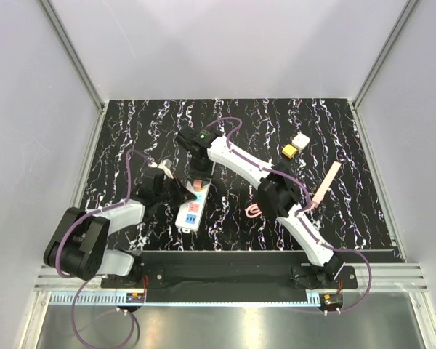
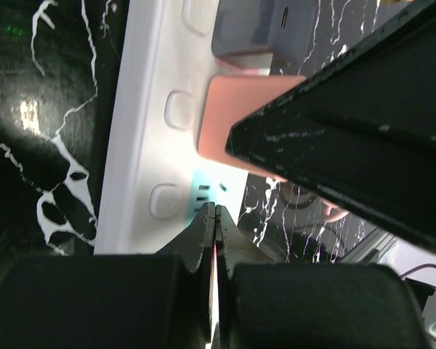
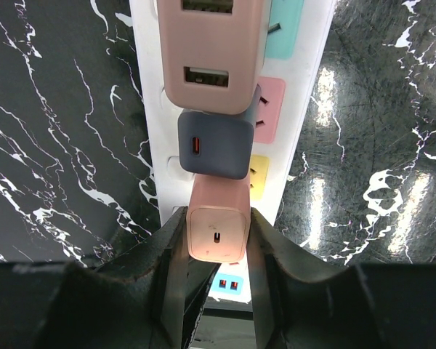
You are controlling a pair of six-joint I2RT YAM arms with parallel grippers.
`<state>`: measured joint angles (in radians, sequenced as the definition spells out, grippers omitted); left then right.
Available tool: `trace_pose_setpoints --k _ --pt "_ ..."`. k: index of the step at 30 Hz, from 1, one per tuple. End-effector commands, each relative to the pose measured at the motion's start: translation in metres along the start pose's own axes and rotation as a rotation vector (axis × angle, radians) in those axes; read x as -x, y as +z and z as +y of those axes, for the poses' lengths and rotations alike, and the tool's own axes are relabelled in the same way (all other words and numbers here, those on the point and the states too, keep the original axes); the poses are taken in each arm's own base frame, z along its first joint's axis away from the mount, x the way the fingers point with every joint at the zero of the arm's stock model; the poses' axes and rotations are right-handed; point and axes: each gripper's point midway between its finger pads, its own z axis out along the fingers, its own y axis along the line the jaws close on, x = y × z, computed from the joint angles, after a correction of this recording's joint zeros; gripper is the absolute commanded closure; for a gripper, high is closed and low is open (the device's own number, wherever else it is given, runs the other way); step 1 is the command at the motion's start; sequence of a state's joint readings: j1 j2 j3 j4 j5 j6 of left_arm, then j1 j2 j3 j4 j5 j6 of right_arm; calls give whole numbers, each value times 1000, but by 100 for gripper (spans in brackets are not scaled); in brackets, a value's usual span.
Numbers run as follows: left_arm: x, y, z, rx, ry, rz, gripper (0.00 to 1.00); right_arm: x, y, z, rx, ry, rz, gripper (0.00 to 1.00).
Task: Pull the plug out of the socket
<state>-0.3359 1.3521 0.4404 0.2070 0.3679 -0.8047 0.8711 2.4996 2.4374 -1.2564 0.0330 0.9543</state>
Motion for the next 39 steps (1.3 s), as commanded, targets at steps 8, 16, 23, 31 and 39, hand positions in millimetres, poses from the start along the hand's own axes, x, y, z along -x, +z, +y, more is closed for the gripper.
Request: trace_pose_setpoints --k 8,16,23,31,39 --pt "-27 4 55 187 -21 56 100 7 -37 31 141 -4 -8 100" --pt "-36 8 66 208 -32 81 100 18 -33 42 162 30 -45 100" --pt "-42 12 74 219 -28 97 100 18 -15 48 165 61 -29 100" --pt "-54 14 81 222 -35 124 100 27 -43 62 239 50 -77 100" --pt "-50 13 80 228 -26 115 100 23 -84 53 257 -36 -116 100"
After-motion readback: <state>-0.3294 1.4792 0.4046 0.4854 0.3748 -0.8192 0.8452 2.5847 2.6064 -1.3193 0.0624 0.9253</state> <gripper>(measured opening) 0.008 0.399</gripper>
